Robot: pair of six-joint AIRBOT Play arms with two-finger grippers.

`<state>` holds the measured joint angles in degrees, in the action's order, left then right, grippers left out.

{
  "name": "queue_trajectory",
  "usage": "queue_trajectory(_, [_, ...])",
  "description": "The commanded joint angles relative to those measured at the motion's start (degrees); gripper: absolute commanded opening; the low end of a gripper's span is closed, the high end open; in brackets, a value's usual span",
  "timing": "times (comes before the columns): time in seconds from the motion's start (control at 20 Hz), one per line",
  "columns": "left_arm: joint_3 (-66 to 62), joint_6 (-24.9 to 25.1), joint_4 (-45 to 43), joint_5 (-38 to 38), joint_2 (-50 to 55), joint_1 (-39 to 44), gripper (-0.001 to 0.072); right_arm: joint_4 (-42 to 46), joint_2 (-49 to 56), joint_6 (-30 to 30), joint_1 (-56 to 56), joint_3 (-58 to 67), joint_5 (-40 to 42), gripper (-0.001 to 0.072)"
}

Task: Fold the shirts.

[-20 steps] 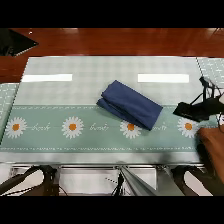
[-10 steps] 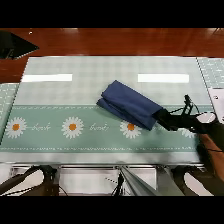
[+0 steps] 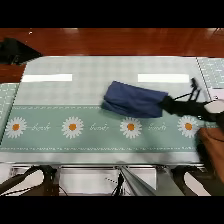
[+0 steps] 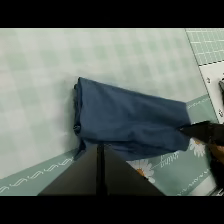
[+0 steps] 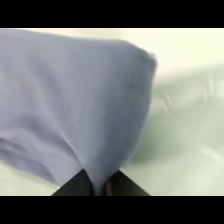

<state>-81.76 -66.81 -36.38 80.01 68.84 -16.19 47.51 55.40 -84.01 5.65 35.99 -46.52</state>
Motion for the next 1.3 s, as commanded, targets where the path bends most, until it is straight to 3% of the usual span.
queue_trajectory(0.0, [5.29, 0.13, -0.11, -3.3, 0.7, 1.07, 0.0025, 15.43, -10.45, -5.11, 9.88, 14.16, -19.43, 0.003])
queue_trajectory(0.25, [12.41, 5.07, -0.11, -9.88, 2.49, 6.1, 0.0025, 22.29, -22.23, -8.66, 27.1, 25.51, -36.26, 0.003])
queue_trajectory(0.55, [14.64, 10.93, -0.11, -9.97, 6.32, 11.72, 0.0025, 53.16, -27.98, -8.81, 42.16, 26.69, -48.81, 0.0029])
queue_trajectory(0.9, [14.64, 13.53, -0.11, -9.99, 8.15, 12.74, 0.0025, 74.99, -28.06, -9.99, 42.99, 26.69, -56.87, 0.003])
queue_trajectory(1.25, [14.64, 14.34, -0.09, -12.0, 8.15, 12.74, 0.0025, 82.27, -28.06, -8.02, 42.99, 26.67, -58.73, 0.0032])
